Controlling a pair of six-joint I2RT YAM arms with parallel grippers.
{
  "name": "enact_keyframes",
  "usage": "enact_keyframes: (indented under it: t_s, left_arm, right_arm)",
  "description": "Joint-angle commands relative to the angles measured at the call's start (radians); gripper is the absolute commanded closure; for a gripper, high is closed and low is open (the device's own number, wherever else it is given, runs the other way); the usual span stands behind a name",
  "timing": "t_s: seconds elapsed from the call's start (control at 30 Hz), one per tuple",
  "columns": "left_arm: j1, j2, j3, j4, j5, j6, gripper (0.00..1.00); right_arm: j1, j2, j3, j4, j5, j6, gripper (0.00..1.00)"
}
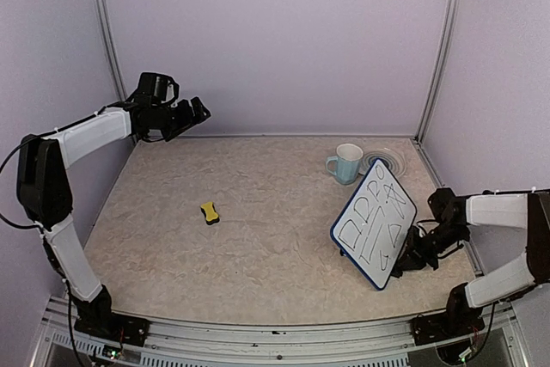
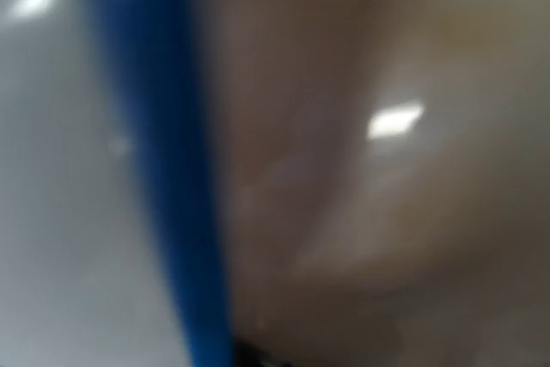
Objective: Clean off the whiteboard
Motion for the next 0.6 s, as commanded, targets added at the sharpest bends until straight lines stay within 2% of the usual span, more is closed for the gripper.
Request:
enact_keyframes:
  t_s: [0.0, 0.1, 0.23, 0.27, 0.3, 0.33, 0.43, 0.57]
  left_arm:
    - [-0.012, 0.016, -0.01, 0.029, 0.002, -0.009, 0.01]
    - [-0.014, 0.017, -0.012, 0.034, 0.004, -0.011, 0.01]
    - [-0.015, 0.016, -0.01, 0.037, 0.011, -0.01, 0.01]
    - [-0.015, 0.017, -0.008, 0.038, 0.01, -0.01, 0.01]
    - [-0.015, 0.017, -0.008, 0.038, 0.011, -0.011, 0.01]
    - [-0.015, 0.017, -0.01, 0.04, 0.011, -0.012, 0.01]
    - [-0.015, 0.018, -0.014, 0.046, 0.014, -0.015, 0.01]
    - [-0.016, 0.012, -0.022, 0.059, 0.015, -0.015, 0.01]
  right_arm:
    - [0.105, -0.066, -0.018, 0.034, -0.065, 0.135, 1.0]
    - [0.117, -0.094, -0.003, -0.001, -0.033, 0.087, 0.96]
    - [0.117, -0.091, 0.089, -0.136, 0.112, -0.054, 0.89]
    - [0.117, -0.105, 0.103, -0.16, 0.135, -0.068, 0.85]
    - [0.116, -0.121, 0.108, -0.167, 0.152, -0.075, 0.75]
    - [0.117, -0.133, 0.105, -0.174, 0.159, -0.079, 0.71]
    - [0.137, -0.149, 0.087, -0.179, 0.135, -0.103, 0.69]
    - [0.233, -0.223, 0.101, -0.167, 0.141, -0.118, 0.63]
